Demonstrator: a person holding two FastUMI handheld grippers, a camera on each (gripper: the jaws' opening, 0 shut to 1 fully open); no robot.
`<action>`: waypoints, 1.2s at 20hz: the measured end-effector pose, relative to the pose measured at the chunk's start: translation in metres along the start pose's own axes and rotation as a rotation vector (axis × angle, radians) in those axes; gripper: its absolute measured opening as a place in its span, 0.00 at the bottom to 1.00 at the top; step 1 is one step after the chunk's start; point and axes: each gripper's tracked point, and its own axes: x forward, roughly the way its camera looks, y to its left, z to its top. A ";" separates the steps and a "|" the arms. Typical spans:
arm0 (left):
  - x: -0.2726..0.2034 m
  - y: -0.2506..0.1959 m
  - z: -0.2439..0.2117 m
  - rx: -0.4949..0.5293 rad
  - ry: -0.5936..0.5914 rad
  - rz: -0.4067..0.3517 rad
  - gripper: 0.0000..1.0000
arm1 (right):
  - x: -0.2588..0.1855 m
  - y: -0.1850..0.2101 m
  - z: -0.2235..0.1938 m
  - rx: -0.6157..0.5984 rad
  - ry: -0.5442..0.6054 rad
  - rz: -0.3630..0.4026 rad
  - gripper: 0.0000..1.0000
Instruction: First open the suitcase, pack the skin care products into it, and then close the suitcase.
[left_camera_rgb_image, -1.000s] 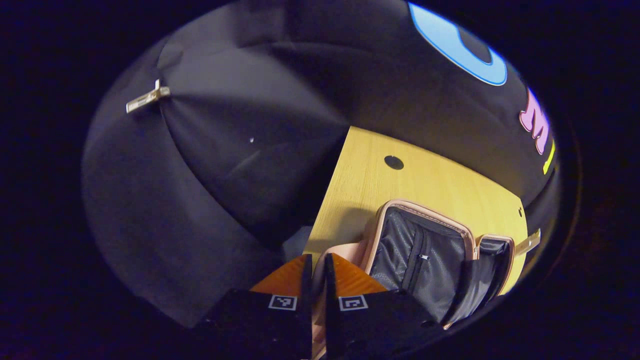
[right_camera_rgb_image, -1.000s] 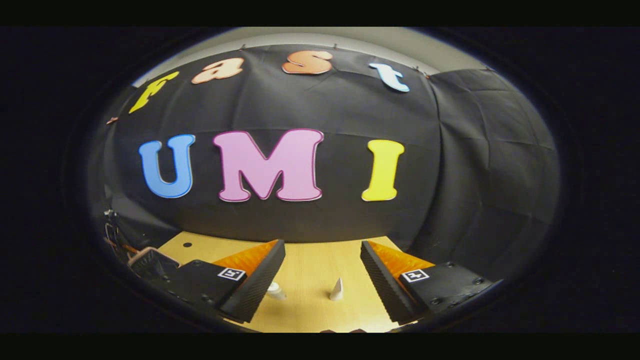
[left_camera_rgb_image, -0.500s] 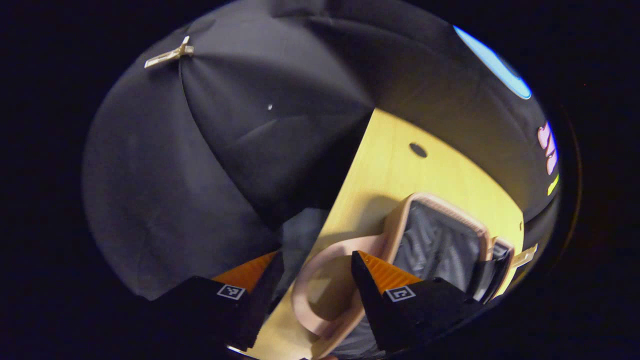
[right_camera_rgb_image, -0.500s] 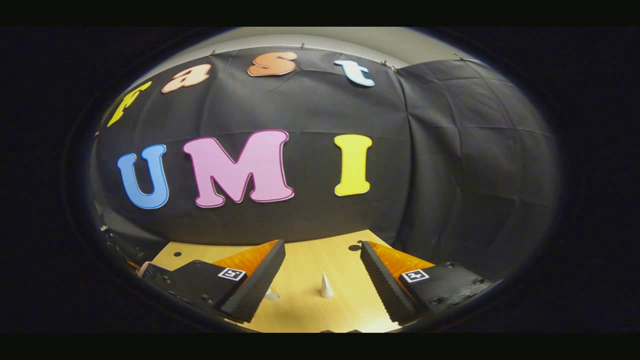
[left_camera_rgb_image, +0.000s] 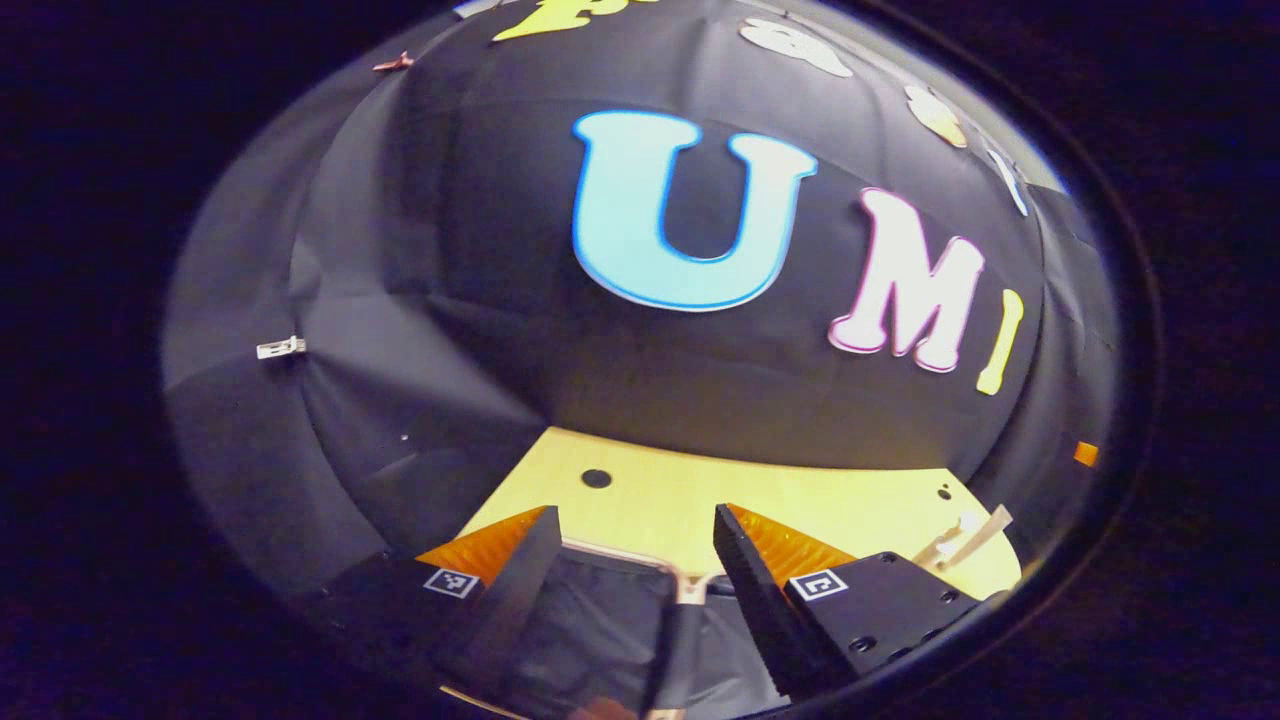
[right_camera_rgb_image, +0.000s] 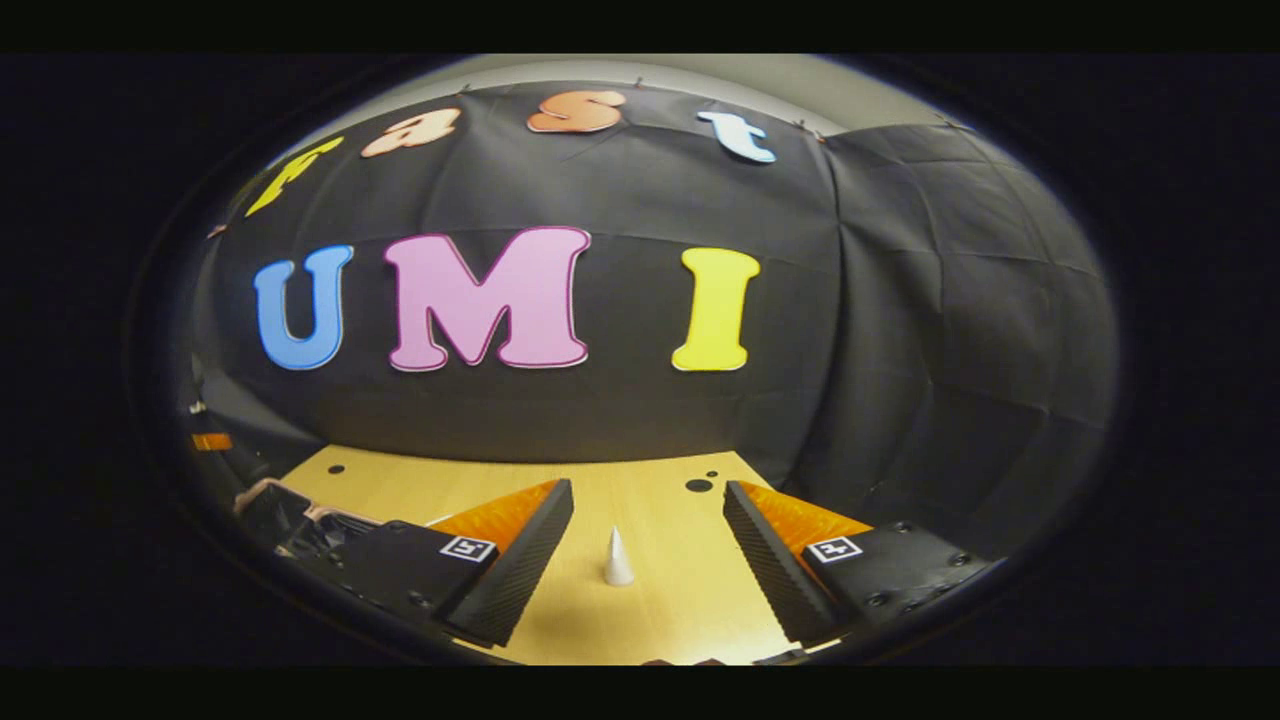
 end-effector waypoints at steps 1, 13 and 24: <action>-0.009 -0.040 0.000 0.039 -0.014 -0.037 0.96 | 0.004 0.002 -0.002 -0.023 -0.010 0.011 0.96; 0.021 -0.342 -0.152 0.378 0.137 -0.367 0.98 | 0.067 0.036 -0.102 -0.082 0.101 0.199 0.97; 0.119 -0.357 -0.243 0.382 0.306 -0.213 0.98 | 0.132 0.040 -0.207 -0.064 0.275 0.239 0.97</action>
